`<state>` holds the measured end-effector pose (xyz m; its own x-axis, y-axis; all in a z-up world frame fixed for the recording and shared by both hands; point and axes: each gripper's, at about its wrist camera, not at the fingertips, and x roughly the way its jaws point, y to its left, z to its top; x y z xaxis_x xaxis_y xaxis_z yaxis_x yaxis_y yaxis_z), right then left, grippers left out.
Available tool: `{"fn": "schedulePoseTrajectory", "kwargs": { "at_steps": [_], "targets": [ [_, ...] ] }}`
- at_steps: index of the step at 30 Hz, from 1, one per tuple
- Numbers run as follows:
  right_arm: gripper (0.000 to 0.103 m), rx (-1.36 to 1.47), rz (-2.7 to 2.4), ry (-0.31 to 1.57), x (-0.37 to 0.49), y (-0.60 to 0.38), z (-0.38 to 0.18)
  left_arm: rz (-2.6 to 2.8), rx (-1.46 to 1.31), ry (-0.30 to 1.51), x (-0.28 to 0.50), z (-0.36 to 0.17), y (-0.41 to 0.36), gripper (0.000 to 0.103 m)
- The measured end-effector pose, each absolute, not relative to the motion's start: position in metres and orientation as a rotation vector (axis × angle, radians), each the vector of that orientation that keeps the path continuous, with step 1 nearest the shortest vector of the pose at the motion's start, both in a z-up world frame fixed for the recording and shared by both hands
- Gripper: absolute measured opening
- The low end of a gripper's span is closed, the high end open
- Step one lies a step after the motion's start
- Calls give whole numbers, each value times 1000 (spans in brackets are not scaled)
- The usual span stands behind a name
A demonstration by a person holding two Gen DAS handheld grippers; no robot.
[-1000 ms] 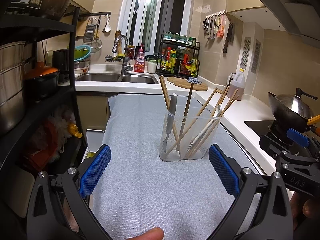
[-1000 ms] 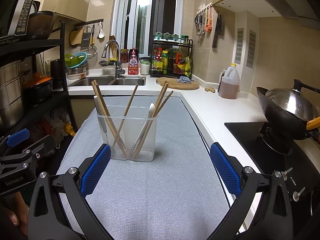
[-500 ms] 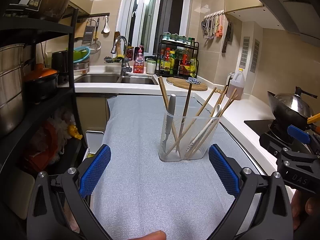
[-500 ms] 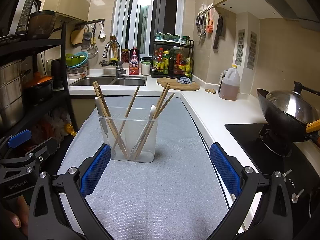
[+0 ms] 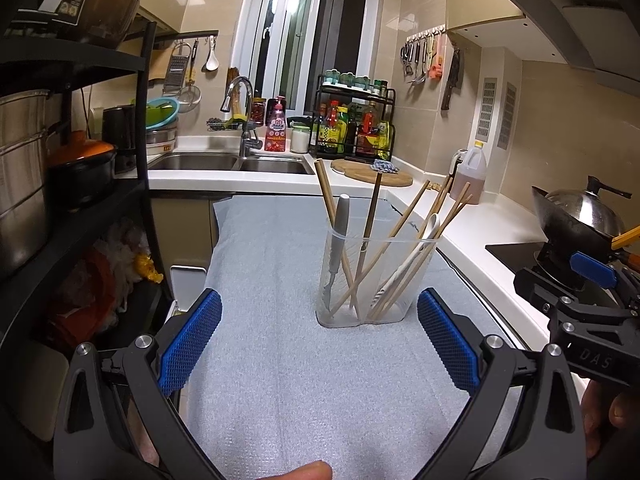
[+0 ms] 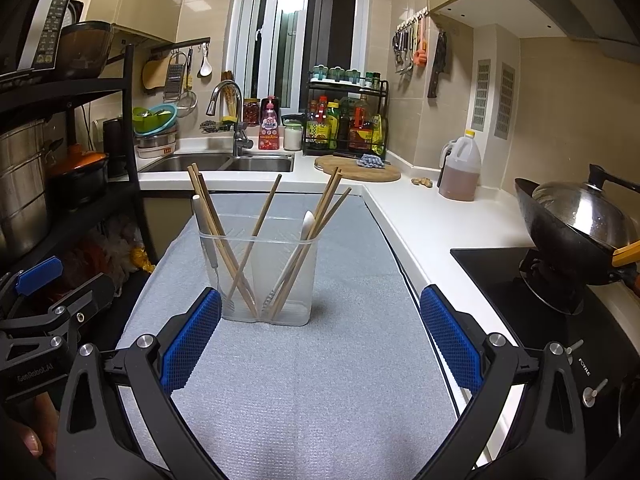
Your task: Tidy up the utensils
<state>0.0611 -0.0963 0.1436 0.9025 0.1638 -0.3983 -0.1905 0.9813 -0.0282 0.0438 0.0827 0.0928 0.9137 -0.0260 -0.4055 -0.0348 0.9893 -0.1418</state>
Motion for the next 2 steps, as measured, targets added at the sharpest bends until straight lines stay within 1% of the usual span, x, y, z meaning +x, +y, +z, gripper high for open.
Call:
{"fn": "schedulePoseTrajectory", "kwargs": {
  "at_steps": [2],
  "targets": [
    [98,-70,184,407,61,-94,144,8,-148,419,44,93,84,95]
  ]
}}
